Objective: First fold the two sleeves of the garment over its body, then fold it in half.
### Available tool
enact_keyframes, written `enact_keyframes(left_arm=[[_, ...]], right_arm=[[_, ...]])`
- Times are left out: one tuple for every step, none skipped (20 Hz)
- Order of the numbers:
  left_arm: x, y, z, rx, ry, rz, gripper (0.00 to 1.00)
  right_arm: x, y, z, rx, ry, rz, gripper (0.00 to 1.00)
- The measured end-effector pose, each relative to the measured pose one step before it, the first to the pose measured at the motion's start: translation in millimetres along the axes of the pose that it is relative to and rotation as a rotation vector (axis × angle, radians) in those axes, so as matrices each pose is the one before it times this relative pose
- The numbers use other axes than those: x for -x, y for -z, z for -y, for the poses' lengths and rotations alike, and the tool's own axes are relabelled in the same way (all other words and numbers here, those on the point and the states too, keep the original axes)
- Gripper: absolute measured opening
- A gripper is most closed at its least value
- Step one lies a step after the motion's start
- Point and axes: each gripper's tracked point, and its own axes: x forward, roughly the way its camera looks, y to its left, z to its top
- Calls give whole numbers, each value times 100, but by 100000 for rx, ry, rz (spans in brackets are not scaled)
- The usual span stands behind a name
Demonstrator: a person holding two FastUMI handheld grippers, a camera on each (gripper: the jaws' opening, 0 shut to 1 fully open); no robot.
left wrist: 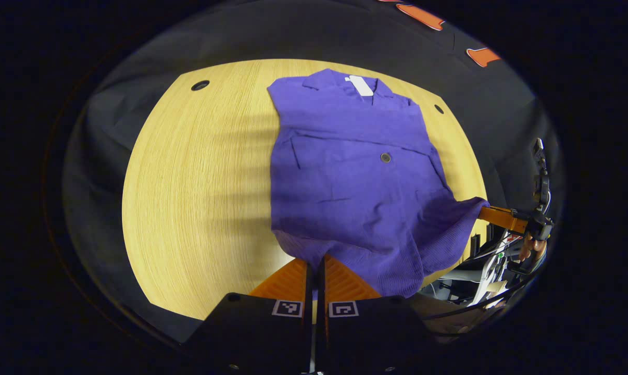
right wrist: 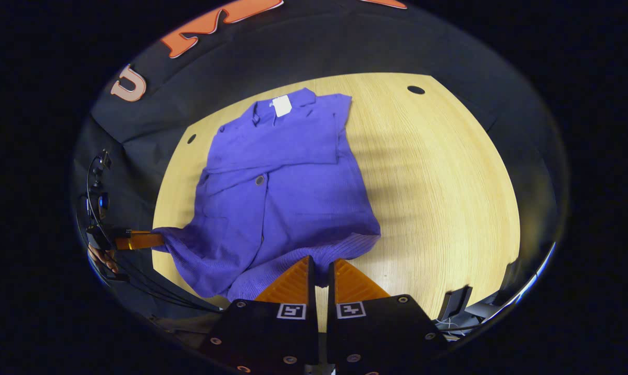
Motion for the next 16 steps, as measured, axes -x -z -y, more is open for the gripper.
enact_keyframes(left_arm=[[319, -899, 111, -1265, -59, 863, 4], [500, -1160, -80, -1183, -501, 1482, 4], [294, -1252, 51, -696, 314, 1338, 4], [423, -899, 129, -498, 255, 1398, 4], [222, -1203, 27, -495, 113, 1301, 4], [17, -1241, -34, -492, -120, 1403, 4], [215, -1294, -63, -190, 303, 1144, 4], [375, -963, 76, -571, 19, 1338, 4], [213, -1348, -133, -311, -322, 1241, 4], [63, -1206, -319, -616, -415, 1260, 4], [47, -1199, -131, -213, -250, 1159, 4], [210, -1212, 78, -554, -193, 941, 4], [88, -1581, -148, 169, -590, 791, 4], [-327, -1077, -346, -379, -497, 895, 4], [-62, -1355, -356, 512, -962, 1116, 4], [-397, -1230, -74, 311, -590, 931, 4]], right_arm=[[350, -1078, -253, 583, -306, 1324, 7], [289, -1048, -169, 939, -330, 973, 7], [160, -999, -195, 1125, 64, 1475, 7], [195, -1230, -61, 767, 237, 1533, 7], [234, -1203, -187, 1065, -193, 1435, 7], [30, -1160, -132, 977, -4, 1388, 7], [64, -929, -84, 1234, 60, 1125, 7], [228, -1187, -103, 627, 81, 1200, 7], [-126, -931, -83, 656, -99, 1257, 7], [-183, -1021, 105, -67, 75, 972, 7], [-55, -1131, 136, 82, 32, 1090, 7], [549, -850, 261, -194, 184, 1122, 7], [-420, -1210, 165, 125, 152, 1241, 7], [-542, -1265, 140, 160, 427, 1045, 7], [-525, -1155, 157, 365, 383, 1143, 7], [-453, -1158, 150, -18, 395, 805, 7]])
